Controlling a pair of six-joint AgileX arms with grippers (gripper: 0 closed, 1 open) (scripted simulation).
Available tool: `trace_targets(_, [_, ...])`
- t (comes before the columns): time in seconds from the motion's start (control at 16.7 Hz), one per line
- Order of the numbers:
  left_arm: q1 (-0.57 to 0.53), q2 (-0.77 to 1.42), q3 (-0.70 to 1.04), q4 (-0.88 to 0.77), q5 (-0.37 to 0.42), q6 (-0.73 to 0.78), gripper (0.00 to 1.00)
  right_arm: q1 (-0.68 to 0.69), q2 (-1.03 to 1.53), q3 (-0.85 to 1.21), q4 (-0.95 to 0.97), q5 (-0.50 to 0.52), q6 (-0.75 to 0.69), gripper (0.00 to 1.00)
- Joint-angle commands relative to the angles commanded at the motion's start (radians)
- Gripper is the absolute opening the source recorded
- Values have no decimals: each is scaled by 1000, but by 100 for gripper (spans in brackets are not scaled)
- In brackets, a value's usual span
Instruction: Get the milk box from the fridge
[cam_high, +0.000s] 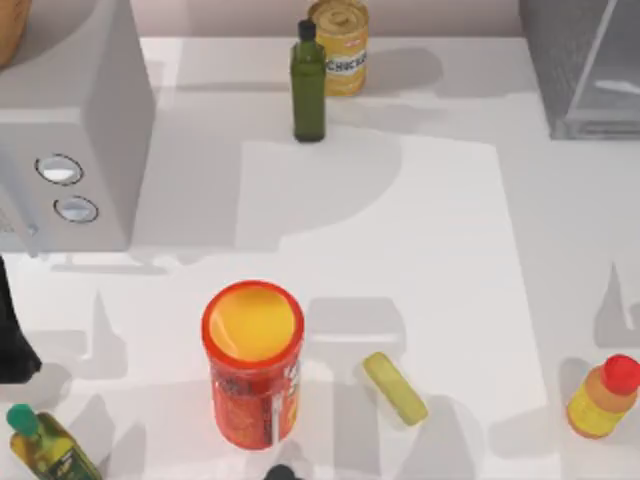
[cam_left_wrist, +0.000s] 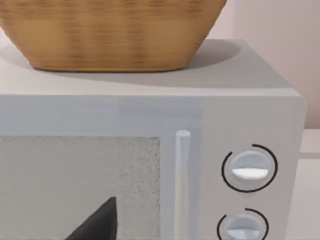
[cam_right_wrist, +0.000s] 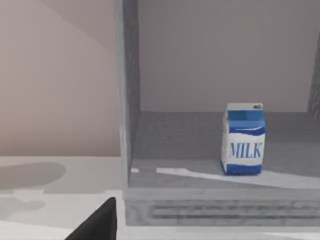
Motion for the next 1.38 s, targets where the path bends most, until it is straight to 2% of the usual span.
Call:
trace_targets(0.48, [0,0,0,0,0,0,100,-224,805,65,690,-215,11,100])
trace_targets(0.84, [0,0,0,0,0,0,100,-355,1257,111,1095,-344,9,100])
trace_targets(1.08, [0,0,0,0,0,0,100,-401,1401,130,1236,-389,6,100])
trace_targets(1.38, [0,0,0,0,0,0,100,-405,1415,132,1249,-393,6,100])
